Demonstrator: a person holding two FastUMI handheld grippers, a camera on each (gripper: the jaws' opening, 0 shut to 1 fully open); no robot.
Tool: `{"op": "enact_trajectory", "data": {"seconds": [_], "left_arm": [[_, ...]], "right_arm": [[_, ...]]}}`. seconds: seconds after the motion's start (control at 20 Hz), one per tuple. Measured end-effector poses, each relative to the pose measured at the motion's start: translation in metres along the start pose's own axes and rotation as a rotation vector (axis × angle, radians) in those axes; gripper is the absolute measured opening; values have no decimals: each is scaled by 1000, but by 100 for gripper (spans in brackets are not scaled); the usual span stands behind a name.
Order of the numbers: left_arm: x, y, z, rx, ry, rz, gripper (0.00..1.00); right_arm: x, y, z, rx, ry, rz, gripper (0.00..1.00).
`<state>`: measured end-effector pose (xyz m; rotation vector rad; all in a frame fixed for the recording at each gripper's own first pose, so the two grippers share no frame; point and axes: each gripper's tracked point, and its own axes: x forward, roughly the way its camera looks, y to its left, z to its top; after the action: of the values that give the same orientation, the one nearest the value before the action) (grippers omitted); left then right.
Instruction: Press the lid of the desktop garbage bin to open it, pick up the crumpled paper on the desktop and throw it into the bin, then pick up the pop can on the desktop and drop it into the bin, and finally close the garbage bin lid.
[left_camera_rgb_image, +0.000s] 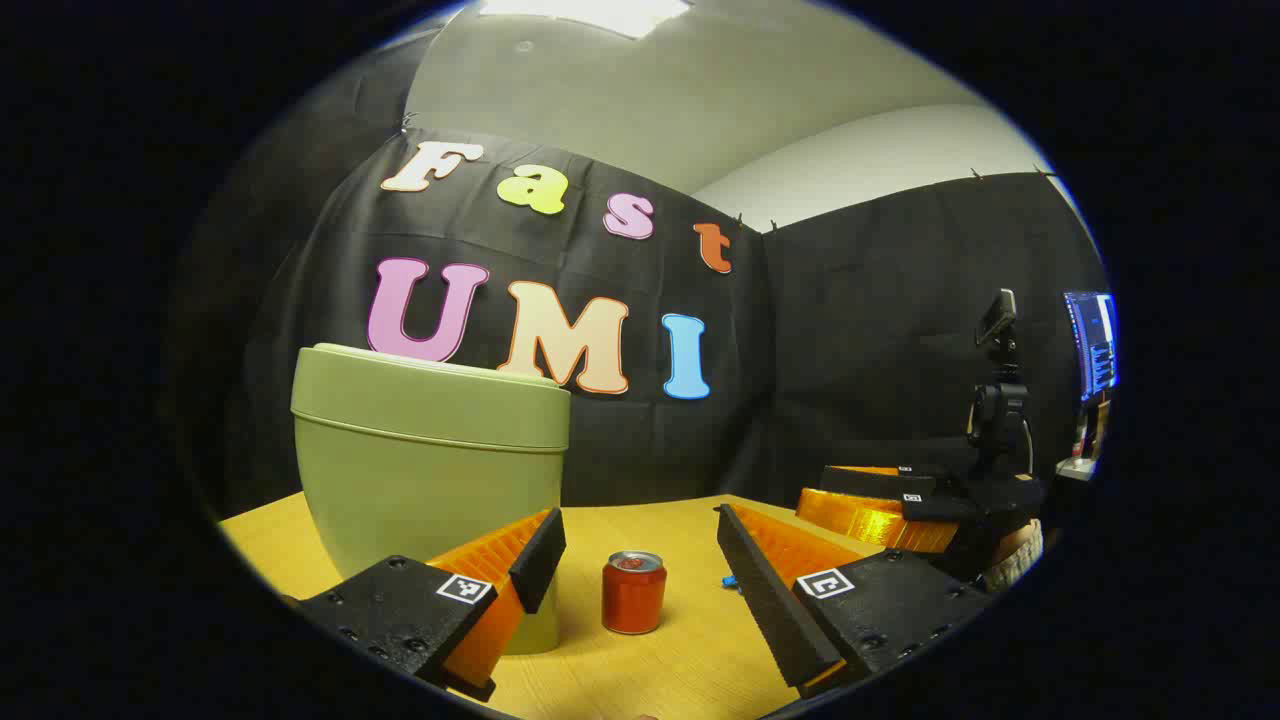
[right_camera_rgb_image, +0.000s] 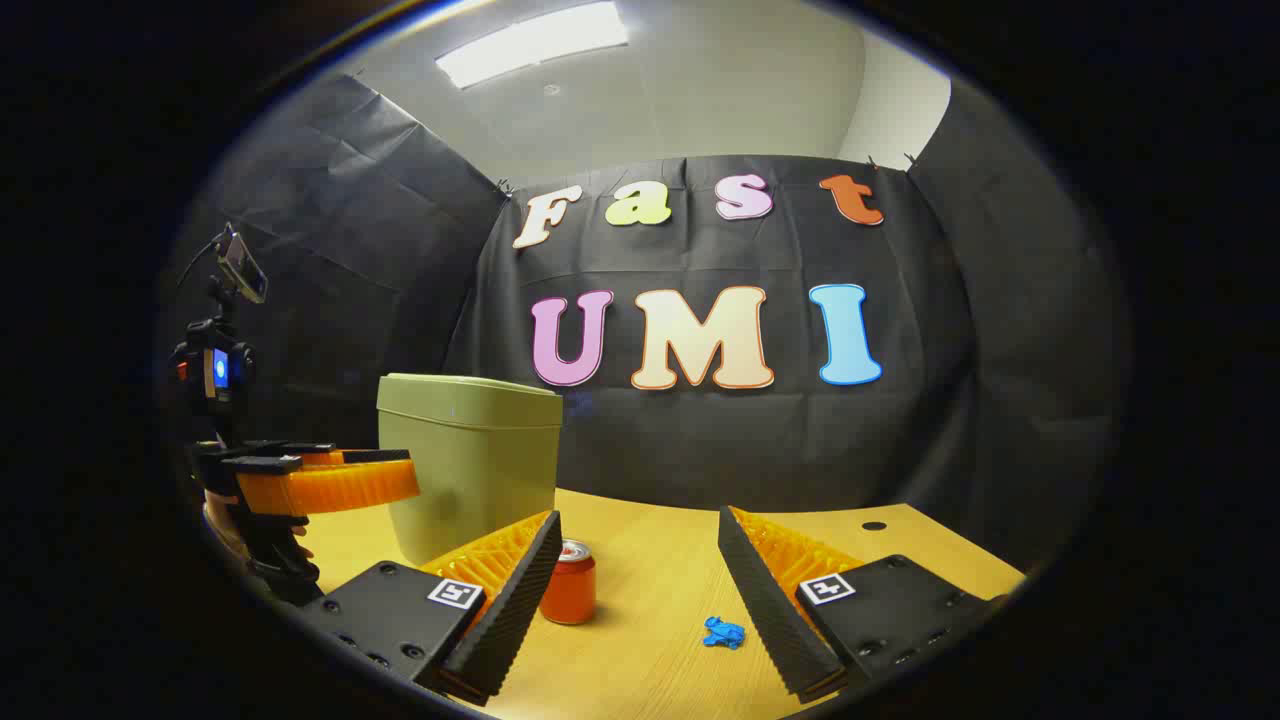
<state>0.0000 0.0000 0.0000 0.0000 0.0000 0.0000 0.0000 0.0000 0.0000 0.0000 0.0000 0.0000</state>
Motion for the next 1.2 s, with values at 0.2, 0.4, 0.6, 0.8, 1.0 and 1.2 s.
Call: {"op": "enact_trajectory", "data": {"seconds": [0.2, 0.4, 0.6, 0.8, 1.0, 1.2], "left_arm": [[-1, 0, 1, 5, -4, 2, 95], [-1, 3, 2, 5, -8, 14, 95], [-1, 1, 1, 3, -2, 6, 95], [-1, 1, 1, 5, 1, 8, 95], [-1, 2, 0, 3, 4, 12, 94], [-2, 2, -1, 3, 9, 13, 95]], "right_arm": [[2, 2, -2, 1, 6, 5, 99], [1, 1, -2, -13, 2, -1, 99], [0, 3, -2, -5, 4, 5, 99], [0, 0, -1, -11, -2, -7, 99], [1, 2, -3, -9, 5, -1, 99], [0, 3, -4, -17, 8, 0, 99]]}}
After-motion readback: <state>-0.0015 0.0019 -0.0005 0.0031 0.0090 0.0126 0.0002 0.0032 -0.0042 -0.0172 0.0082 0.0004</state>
